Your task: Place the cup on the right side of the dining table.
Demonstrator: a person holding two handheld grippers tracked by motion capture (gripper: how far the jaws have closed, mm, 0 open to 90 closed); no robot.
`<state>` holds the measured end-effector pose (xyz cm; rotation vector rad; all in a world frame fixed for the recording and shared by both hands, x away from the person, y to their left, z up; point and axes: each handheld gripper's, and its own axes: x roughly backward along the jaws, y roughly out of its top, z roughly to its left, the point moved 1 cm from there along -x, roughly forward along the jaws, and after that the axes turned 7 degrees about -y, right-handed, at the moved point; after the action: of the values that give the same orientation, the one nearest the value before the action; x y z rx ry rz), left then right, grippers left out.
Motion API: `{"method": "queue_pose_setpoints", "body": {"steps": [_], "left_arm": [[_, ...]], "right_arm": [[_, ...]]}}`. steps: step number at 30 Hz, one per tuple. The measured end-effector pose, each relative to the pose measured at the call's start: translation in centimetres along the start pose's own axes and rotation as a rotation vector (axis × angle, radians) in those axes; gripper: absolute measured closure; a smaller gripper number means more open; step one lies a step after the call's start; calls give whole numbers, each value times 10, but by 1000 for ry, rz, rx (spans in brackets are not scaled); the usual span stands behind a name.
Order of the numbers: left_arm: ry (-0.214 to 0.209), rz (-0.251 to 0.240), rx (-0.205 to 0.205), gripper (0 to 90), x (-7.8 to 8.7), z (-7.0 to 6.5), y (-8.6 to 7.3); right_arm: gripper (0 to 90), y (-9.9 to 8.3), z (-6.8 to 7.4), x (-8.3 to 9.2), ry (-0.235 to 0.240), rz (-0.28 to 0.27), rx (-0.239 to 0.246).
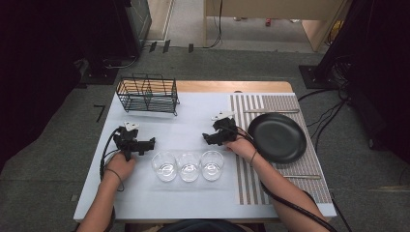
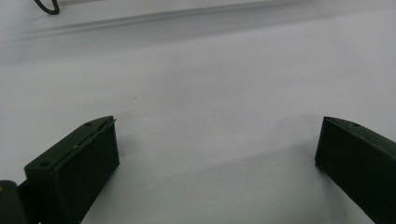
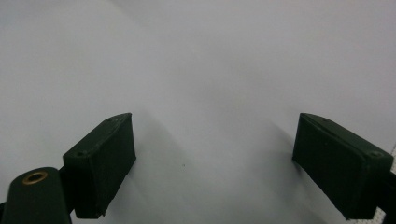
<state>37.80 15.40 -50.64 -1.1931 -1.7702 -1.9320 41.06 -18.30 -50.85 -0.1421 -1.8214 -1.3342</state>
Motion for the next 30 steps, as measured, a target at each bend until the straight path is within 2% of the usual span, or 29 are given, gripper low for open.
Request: {"method": "queue_pose_setpoints", "body": {"steps": [30], "left_arm": [[0, 1, -1, 0, 0, 0, 0]], "right_arm": [[124, 0, 1, 0, -7, 1, -1]]}}
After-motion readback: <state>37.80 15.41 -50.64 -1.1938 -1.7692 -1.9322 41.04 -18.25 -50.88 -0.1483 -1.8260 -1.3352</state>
